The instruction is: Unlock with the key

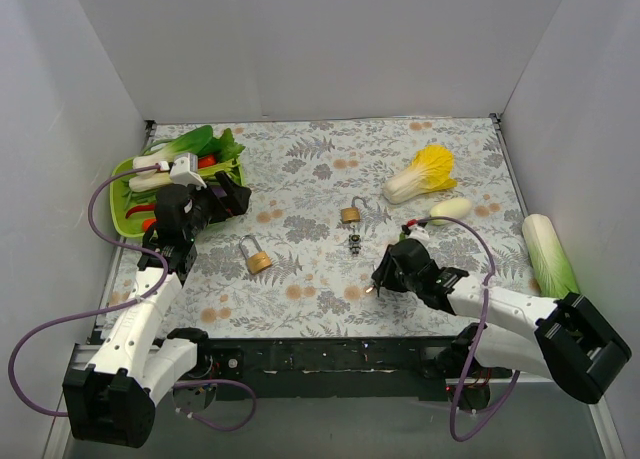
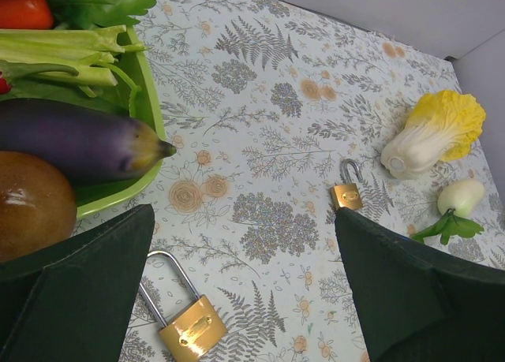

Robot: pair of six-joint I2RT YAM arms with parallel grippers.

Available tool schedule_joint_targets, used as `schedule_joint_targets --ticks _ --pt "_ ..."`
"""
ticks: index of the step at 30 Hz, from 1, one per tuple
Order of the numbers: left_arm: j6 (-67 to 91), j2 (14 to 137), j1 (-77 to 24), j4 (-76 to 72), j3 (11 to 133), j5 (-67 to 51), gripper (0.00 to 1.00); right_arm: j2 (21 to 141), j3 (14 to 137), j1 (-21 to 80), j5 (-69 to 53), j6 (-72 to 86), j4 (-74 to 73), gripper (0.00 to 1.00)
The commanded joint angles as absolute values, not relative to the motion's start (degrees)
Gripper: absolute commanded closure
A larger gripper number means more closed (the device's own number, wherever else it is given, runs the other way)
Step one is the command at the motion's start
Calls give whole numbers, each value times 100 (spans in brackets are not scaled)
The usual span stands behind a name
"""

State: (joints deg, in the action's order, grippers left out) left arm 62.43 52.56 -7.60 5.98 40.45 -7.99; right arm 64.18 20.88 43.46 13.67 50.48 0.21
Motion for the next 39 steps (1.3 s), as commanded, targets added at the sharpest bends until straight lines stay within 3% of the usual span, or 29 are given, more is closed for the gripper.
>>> schedule_joint_targets --ticks 1,6,11,20,32,39 --pt "6231 5150 -729 536 4025 -826 2 6688 2284 4570 1757 4474 -992 58" --pt "6231 5168 -729 536 4017 -826 2 7381 2750 4957 2241 4289 -1397 58" --pt "6231 5168 -729 545 4017 -817 2 7901 3032 5053 2329 4245 -1581 64" --pt "6223 5142 -729 536 4017 -826 2 7884 3049 5133 2198 4131 -1556 99" --pt "6152 5150 -738 255 3955 -1520 2 5997 3208 5124 1319 2980 -915 99" --pt "6248 5466 -922 -604 3841 -3539 2 5265 3418 5115 713 2523 -695 99"
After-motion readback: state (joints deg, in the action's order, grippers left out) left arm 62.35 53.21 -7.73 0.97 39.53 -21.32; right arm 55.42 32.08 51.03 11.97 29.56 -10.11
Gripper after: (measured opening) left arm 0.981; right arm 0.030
